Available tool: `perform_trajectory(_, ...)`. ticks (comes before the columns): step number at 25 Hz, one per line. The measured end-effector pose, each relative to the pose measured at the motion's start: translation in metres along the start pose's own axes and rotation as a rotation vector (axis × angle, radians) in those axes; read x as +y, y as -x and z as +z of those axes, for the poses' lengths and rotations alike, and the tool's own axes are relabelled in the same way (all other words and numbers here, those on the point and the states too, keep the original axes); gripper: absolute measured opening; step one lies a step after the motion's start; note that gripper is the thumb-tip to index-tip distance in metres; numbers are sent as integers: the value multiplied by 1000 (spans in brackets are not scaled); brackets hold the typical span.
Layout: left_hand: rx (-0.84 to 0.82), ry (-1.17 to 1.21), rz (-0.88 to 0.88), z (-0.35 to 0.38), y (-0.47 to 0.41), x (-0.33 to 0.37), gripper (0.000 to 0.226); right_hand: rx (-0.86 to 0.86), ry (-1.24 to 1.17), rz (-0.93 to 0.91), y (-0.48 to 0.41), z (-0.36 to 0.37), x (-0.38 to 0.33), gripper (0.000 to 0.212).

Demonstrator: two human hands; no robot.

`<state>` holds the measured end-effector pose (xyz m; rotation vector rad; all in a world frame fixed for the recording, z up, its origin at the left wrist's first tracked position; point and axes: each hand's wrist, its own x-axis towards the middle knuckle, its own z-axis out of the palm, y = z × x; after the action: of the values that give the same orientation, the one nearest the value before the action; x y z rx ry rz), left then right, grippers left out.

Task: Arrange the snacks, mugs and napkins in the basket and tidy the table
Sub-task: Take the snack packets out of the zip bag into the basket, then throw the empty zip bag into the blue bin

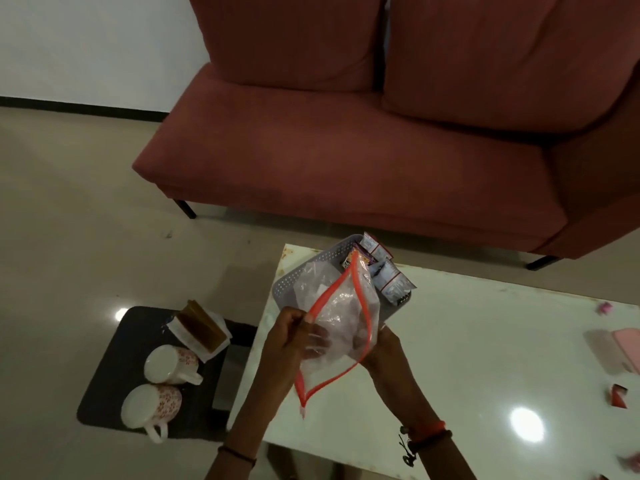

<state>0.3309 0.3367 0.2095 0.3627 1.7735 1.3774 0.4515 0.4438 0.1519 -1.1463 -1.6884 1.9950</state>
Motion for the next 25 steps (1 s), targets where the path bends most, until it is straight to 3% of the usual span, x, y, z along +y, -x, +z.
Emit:
perform_trajectory(3,177,-280,140,-7,6,-7,2,-61,-471,29,22,-25,-4,32)
perform_trajectory(5,192,-343,146,-9,15,-15,9,-107,-599,65,39,-34,-7,32)
perform_trajectory(8,-7,-49,-75,-10,36,-23,39,-303,-687,120,66,-38,-10,44)
perform_trajectory(10,-164,199,-201,-11,55,-28,79,-422,-723,172,86,-42,-11,50)
perform_trajectory(11,-254,232,-222,-12,65,-31,88,-477,-732,201,96,-43,-11,50)
perform_trajectory(12,-318,233,-225,-12,77,-36,83,-519,-738,236,106,-44,-11,48)
perform_trajectory(14,-385,259,-226,-12,102,-50,66,-539,-687,311,128,-46,-9,41)
perform_trajectory(16,-345,210,-240,-9,122,-63,52,-405,-495,340,152,-48,-6,26)
perform_trajectory(19,-118,23,-190,1,150,-76,27,-94,-20,226,195,-52,5,27)
perform_trajectory(21,71,-142,-92,8,164,-80,21,101,125,168,216,-52,12,37)
perform_trajectory(23,163,-276,-4,22,182,-87,24,89,132,99,241,-50,18,43)
perform_trajectory(25,121,-306,9,44,198,-93,29,12,165,71,266,-46,29,52)
